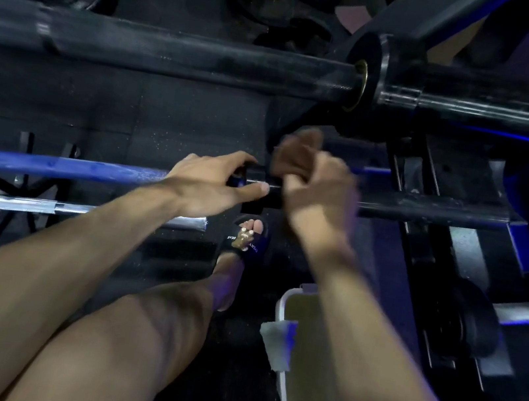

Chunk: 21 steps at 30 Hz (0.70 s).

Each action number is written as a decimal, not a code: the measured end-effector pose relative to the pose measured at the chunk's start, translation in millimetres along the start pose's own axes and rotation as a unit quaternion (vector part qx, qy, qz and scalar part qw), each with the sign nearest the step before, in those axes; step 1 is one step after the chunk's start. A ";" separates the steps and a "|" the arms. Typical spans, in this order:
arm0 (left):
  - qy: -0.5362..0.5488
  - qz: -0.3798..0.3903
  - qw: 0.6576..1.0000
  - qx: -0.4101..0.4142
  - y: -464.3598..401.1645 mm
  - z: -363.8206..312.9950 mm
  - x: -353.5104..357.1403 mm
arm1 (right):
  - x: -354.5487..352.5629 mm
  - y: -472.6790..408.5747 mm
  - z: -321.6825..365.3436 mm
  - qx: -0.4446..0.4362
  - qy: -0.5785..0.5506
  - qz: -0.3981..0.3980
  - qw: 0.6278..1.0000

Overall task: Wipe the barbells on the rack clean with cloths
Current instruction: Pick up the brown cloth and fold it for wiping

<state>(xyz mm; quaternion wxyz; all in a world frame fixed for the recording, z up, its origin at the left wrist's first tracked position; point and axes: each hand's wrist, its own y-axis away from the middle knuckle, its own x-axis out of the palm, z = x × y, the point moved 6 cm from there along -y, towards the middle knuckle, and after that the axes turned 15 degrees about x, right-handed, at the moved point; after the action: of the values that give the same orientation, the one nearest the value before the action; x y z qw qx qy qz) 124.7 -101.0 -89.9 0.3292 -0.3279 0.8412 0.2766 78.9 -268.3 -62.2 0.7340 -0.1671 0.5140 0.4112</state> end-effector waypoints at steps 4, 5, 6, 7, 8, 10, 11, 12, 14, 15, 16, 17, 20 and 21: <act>0.000 -0.051 0.998 0.022 2.7 0.8 -4.0 | 6.8 5.2 16.9 -0.058 0.055 -0.009 0.997; 0.017 -0.059 0.998 0.023 3.8 3.2 -4.7 | -2.4 -5.5 3.3 -0.046 0.067 -0.033 0.996; 0.026 -0.064 0.997 0.029 4.4 5.8 -4.4 | -12.9 -18.8 -13.0 -0.031 0.081 -0.057 0.995; 0.030 -0.067 0.997 0.038 5.2 5.7 -4.3 | -25.0 -31.7 -29.4 -0.010 0.094 -0.078 0.993; 0.035 -0.069 0.996 0.046 5.2 5.9 -3.9 | -37.2 -42.9 -44.3 0.017 0.105 -0.095 0.990; 0.065 -0.067 0.995 0.042 3.8 6.3 -3.5 | -54.3 -56.5 -64.0 0.078 0.134 -0.113 0.982; 0.076 -0.062 0.995 0.028 2.8 7.8 -2.9 | -55.7 -57.3 -65.6 0.100 0.148 -0.115 0.977; 0.066 -0.051 0.996 0.018 1.0 10.4 -1.7 | -52.8 -54.1 -60.5 0.106 0.162 -0.113 0.975; 0.031 -0.025 0.999 0.006 -0.7 11.6 1.5 | -33.2 -36.6 -33.6 0.069 0.173 -0.101 0.977; 0.020 -0.022 1.000 0.007 -0.4 9.4 1.3 | -19.5 -23.3 -13.7 0.036 0.151 -0.083 0.984; 0.005 -0.021 1.000 0.011 -0.8 7.5 1.2 | -5.2 -9.6 6.4 0.004 0.113 -0.051 0.992; -0.017 -0.025 0.999 0.018 -1.2 4.3 -0.6 | 7.3 3.1 24.0 -0.020 0.074 -0.011 0.997; -0.031 -0.056 0.997 0.039 -0.5 1.9 -4.8 | 18.2 15.1 37.8 -0.031 0.028 0.040 0.998; -0.013 -0.066 0.997 0.049 1.1 1.5 -5.6 | 12.3 7.8 25.7 -0.020 0.033 0.025 0.999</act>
<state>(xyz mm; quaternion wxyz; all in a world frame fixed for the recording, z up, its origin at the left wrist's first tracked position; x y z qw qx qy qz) 127.7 -97.2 -86.4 0.3730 -0.3629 0.8259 0.2170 90.4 -241.1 -61.1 0.7026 -0.1824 0.5336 0.4340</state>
